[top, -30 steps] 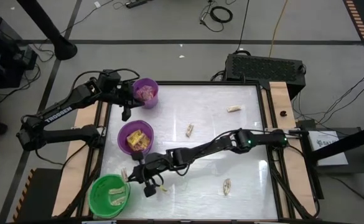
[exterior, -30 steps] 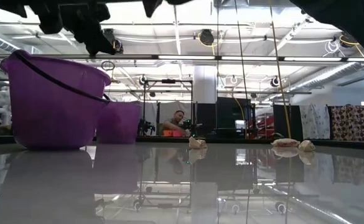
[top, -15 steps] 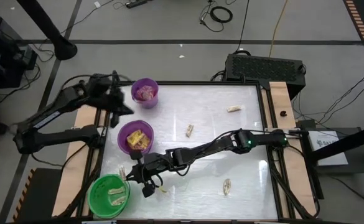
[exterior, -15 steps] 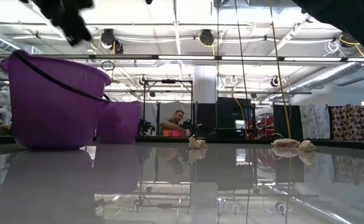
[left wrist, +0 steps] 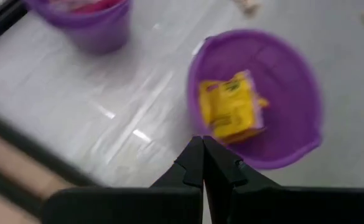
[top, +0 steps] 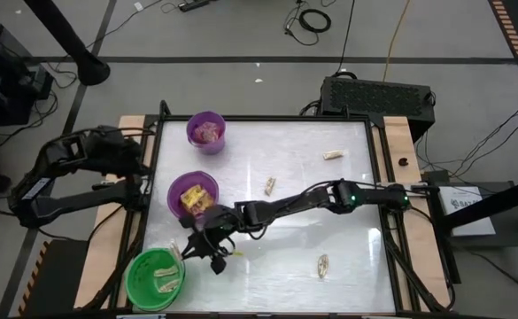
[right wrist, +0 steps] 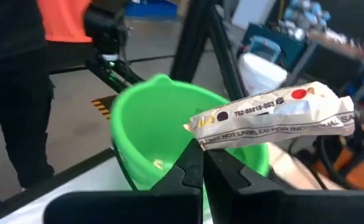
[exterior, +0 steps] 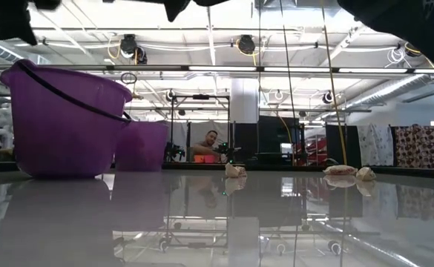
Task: Sort candy by brand, put in halloween buckets
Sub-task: Put the white candy into the green bucket
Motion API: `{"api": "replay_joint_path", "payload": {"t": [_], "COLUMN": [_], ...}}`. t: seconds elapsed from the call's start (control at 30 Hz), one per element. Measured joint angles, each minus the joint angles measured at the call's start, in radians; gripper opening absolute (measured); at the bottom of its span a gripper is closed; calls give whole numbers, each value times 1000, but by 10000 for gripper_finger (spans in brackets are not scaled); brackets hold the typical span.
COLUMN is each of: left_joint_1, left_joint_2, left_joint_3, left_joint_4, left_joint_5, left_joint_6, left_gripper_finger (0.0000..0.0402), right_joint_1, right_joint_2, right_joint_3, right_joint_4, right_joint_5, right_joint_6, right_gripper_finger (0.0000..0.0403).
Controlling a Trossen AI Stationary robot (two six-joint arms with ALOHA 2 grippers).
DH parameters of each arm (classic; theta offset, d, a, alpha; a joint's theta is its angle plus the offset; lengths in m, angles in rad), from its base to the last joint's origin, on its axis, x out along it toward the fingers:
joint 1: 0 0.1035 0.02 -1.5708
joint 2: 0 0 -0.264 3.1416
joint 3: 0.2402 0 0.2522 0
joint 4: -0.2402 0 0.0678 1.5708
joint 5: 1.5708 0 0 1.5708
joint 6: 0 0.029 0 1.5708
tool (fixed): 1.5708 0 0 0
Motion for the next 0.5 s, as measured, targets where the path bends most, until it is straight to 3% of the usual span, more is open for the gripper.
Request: {"api": "replay_joint_path", "payload": {"t": [0.1, 0.3, 0.5], "left_joint_1": [0, 0, 0], "left_joint_2": [1, 4, 9], "left_joint_3": [0, 0, -2], "left_joint_4": [-32, -30, -115], "left_joint_5": [-54, -69, 13], "left_joint_6": [-1, -29, -57], "left_gripper_finger": [2, 2, 1], "right_joint_1": [12, 43, 60], "right_joint_2": [0, 12, 51], "right_joint_3": [0, 1, 1], "right_joint_4": [46, 146, 227], "right_joint_5": [-11, -9, -8], "right_joint_6": [-41, -82, -42], "right_gripper_finger": [0, 0, 0]}}
